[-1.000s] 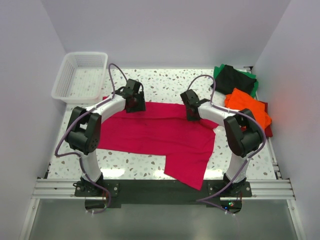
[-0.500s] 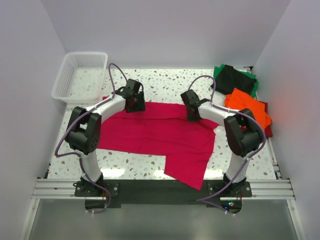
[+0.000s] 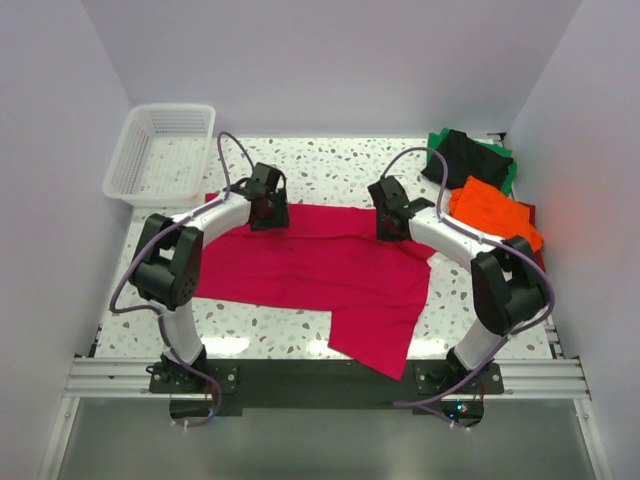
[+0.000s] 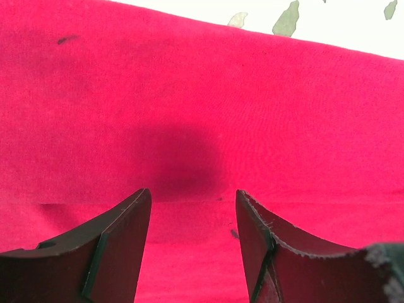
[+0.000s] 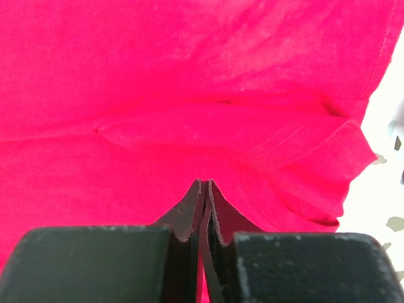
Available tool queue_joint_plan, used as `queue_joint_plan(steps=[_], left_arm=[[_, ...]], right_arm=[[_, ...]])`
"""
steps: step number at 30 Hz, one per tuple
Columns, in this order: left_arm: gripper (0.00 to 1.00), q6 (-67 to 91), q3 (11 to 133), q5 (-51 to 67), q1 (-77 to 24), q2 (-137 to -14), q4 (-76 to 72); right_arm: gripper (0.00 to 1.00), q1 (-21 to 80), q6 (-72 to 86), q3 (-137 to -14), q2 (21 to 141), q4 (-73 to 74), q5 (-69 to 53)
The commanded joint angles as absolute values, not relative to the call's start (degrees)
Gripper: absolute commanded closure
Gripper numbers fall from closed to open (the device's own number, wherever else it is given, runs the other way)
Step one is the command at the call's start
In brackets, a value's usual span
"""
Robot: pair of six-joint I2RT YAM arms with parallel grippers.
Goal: Fold and stack the t-shirts
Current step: Fold the tshirt
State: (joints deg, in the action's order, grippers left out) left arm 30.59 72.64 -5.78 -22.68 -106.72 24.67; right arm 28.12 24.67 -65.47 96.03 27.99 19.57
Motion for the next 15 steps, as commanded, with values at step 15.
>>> queue_joint_plan(steps=[15], left_arm=[[0.39,29.44,73.56,-6.24,-22.94,-104.59,23.03]], right_arm=[[0.74,27.16,22.24,-66.88,101.07,26.72,22.76]])
